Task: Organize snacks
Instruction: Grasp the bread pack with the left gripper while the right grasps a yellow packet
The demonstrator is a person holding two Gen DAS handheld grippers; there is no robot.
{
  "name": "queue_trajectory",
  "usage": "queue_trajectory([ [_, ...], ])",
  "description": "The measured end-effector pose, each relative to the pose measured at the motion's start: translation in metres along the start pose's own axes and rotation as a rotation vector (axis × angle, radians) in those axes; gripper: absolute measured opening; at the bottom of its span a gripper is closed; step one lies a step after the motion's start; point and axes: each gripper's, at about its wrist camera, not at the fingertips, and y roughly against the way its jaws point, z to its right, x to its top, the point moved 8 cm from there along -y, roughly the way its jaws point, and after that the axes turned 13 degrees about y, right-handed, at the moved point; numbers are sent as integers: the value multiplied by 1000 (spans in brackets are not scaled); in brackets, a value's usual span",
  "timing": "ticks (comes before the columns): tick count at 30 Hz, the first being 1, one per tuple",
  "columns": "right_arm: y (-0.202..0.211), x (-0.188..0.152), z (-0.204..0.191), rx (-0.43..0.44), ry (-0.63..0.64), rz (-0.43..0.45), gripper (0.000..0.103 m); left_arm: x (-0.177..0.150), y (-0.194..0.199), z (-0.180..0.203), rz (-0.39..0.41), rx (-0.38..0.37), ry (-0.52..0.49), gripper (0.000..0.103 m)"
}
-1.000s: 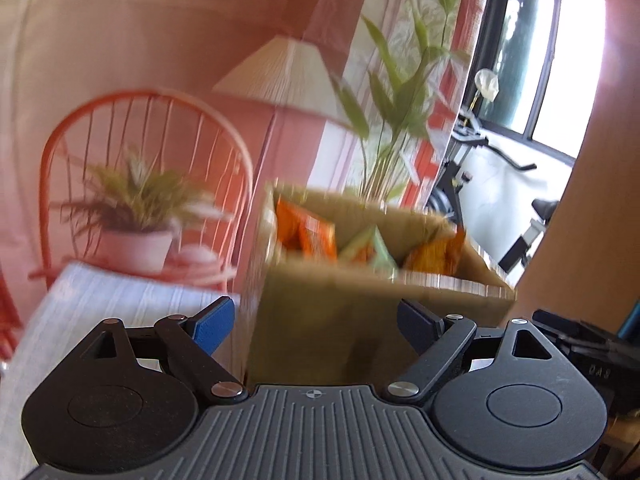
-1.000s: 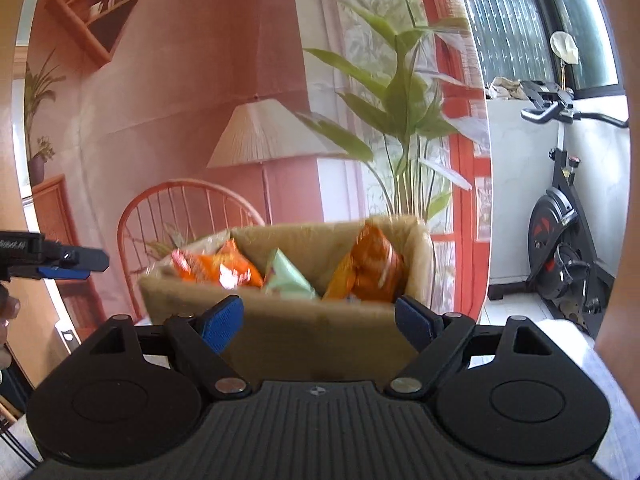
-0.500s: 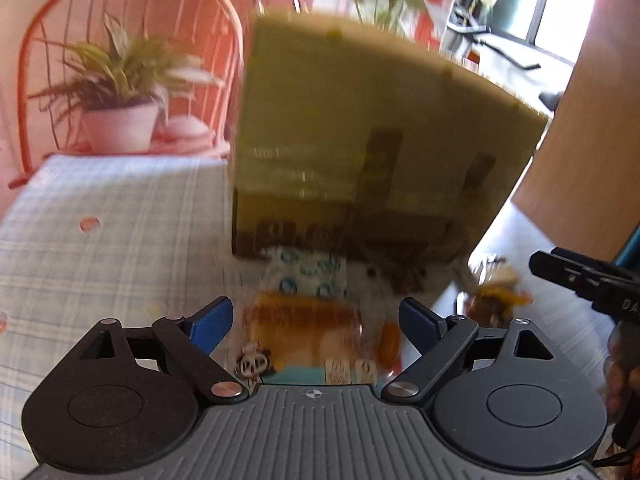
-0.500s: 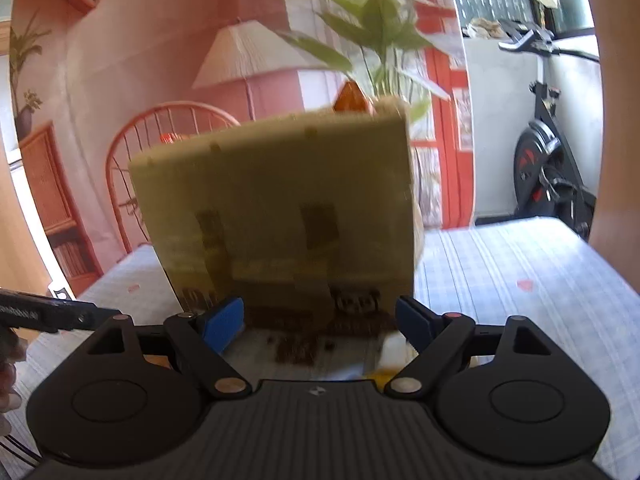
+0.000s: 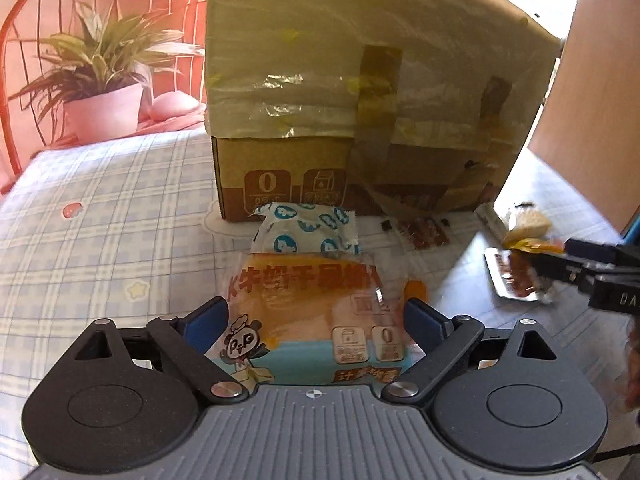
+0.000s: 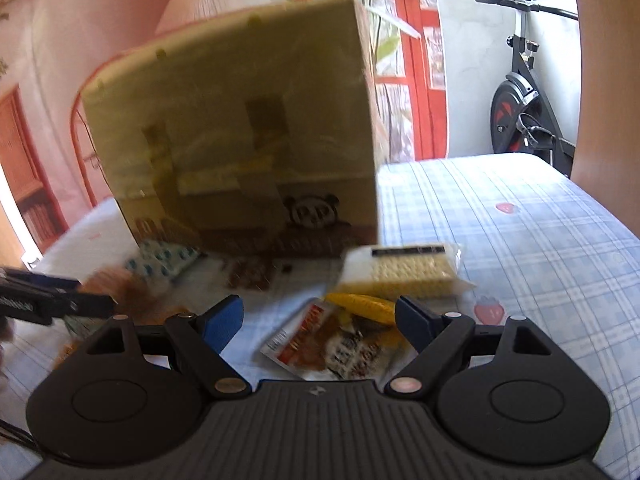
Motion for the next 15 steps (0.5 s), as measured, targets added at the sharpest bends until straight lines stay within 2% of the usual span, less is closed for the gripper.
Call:
queue_trajectory([
  [8,-9,-5,15,-53,-17,-20,85,1,-1,-8,15,-33,45,95],
  [15,-33,-4,41,-106,-127,-76,84,1,4,-8,24,-59,46,84],
])
